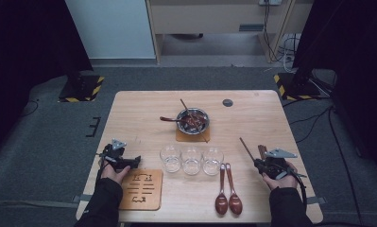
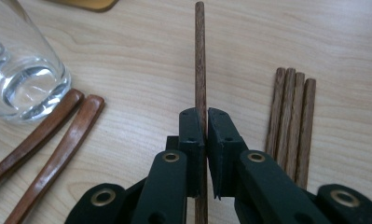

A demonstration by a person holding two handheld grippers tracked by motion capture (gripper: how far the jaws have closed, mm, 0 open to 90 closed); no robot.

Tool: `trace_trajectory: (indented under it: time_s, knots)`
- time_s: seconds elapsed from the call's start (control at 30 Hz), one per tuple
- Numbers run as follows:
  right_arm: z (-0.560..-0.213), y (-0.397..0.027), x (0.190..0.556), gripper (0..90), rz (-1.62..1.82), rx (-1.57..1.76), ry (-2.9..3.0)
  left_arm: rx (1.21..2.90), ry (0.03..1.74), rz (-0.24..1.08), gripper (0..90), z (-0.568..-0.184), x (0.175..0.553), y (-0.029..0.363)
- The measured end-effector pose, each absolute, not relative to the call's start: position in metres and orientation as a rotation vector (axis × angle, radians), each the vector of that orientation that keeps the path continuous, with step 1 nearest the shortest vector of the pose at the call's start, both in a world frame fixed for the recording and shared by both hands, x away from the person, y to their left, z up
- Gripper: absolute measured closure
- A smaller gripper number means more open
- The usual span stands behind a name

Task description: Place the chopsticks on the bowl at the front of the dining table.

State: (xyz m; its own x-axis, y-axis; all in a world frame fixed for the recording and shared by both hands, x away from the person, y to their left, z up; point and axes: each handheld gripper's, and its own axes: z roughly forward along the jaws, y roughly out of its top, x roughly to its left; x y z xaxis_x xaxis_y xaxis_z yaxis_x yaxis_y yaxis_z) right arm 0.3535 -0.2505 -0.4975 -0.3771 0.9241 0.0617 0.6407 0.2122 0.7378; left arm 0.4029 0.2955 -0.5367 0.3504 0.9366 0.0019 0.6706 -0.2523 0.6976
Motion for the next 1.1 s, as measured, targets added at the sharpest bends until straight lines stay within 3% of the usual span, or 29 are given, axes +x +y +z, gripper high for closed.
trace_trajectory:
  time_s: [1.1]
  knots:
    - [-0.464,-0.245,0.371,84.7,1.099,1.398,2.007,2.011,1.395,0.568,0.0,-0.537,0.403,0.295]
